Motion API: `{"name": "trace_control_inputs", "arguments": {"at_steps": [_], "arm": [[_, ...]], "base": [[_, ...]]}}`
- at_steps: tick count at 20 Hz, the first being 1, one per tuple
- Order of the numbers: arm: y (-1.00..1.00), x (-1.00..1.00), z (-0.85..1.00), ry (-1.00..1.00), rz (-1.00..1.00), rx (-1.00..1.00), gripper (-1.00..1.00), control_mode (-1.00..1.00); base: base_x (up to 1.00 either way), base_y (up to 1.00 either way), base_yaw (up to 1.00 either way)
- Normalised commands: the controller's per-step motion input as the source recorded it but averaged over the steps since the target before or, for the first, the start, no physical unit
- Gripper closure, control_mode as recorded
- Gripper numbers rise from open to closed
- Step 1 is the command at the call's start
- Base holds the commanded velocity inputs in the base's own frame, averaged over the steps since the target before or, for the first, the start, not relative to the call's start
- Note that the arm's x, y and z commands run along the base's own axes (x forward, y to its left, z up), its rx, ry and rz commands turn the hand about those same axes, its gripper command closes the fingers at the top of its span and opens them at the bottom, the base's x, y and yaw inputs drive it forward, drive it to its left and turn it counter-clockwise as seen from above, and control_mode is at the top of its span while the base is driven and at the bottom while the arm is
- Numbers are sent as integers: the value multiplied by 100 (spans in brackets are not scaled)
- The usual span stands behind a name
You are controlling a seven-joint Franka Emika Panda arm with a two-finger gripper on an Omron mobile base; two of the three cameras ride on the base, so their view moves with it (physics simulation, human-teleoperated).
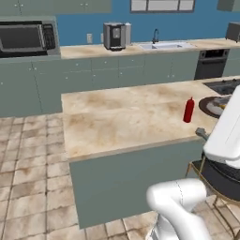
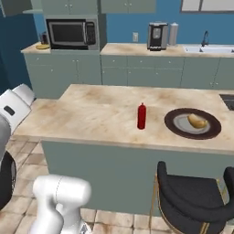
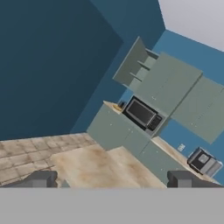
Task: Move the hot dog bun to the plate on the dining table and place the condiment next to that plate. Then navigate to the fridge and take the sausage and place it on the plate as well.
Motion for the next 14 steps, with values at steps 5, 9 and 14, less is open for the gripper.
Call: {"name": "trace_control_inputs", "arguments": {"at_steps": [5,9,14], "arm": [[0,0,0,0,0,0,-100,100],[0,0,0,0,0,0,-100,100],[0,0,0,0,0,0,-100,100]], "base": [[-100,-59,-10],[-92,-91,-19],[-42,-83,-46]]}}
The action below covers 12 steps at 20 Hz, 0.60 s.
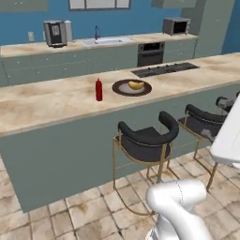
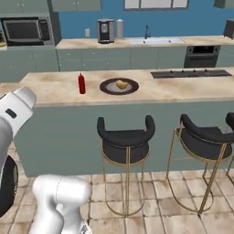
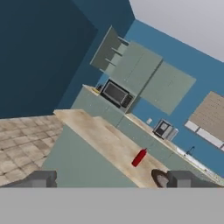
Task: Move the hot dog bun to the plate on the dining table and place the condiment next to that plate. Then navigate to the fridge and take the sausage and place it on the plate as well.
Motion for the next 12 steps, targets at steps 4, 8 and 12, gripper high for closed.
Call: {"name": "trace_control_inputs", "arguments": {"at_steps": [4,8,12], "arm": [[0,0,0,0,0,0,-100,100],[0,0,0,0,0,0,-100,100],[0,0,0,0,0,0,-100,100]], "base": [[-10,-56,-69],[0,-30,-85],[0,-30,-89]]}}
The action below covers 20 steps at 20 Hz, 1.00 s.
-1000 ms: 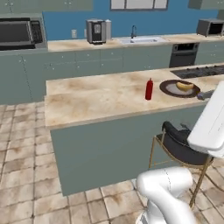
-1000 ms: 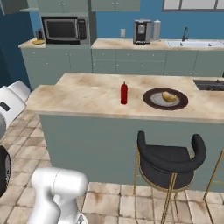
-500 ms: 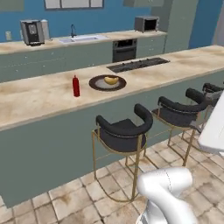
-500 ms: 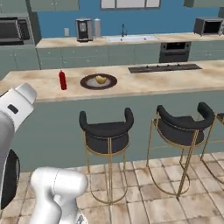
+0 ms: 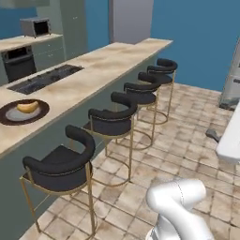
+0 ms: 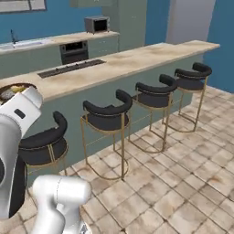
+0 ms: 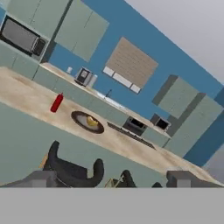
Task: Move the hot dog bun to the plate on the dining table and place the condiment next to that plate. Then navigate to the fridge and take the sausage and place it on the plate as well.
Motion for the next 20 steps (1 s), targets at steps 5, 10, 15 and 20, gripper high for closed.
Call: {"name": "trace_control_inputs", "arguments": {"at_steps": [5,10,15,20], "arm": [[0,0,0,0,0,0,-100,100],[0,0,0,0,0,0,-100,100],[0,0,0,0,0,0,-100,100],[0,0,0,0,0,0,-100,100]], "base": [[0,-40,-88],[4,-45,-82],[85,-51,-44],[100,-22,-6]]}}
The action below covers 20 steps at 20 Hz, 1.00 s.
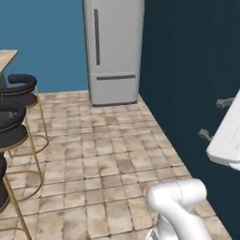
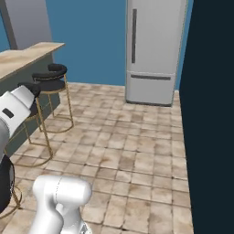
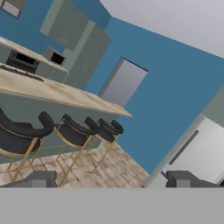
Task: Move the hot dog bun to the plate on the dining table and place the condiment next to that plate. Then navigate to the fridge and take the sausage and place it on the plate as well.
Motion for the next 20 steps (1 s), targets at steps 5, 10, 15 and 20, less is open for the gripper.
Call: {"name": "trace_control_inputs", "arguments": {"at_steps": [5,10,15,20], "arm": [[0,0,0,0,0,0,-100,100],[0,0,0,0,0,0,-100,100],[0,0,0,0,0,0,-100,100],[0,0,0,0,0,0,-100,100]], "base": [[100,0,0],[100,10,0],[100,48,-5],[100,67,-14]]}}
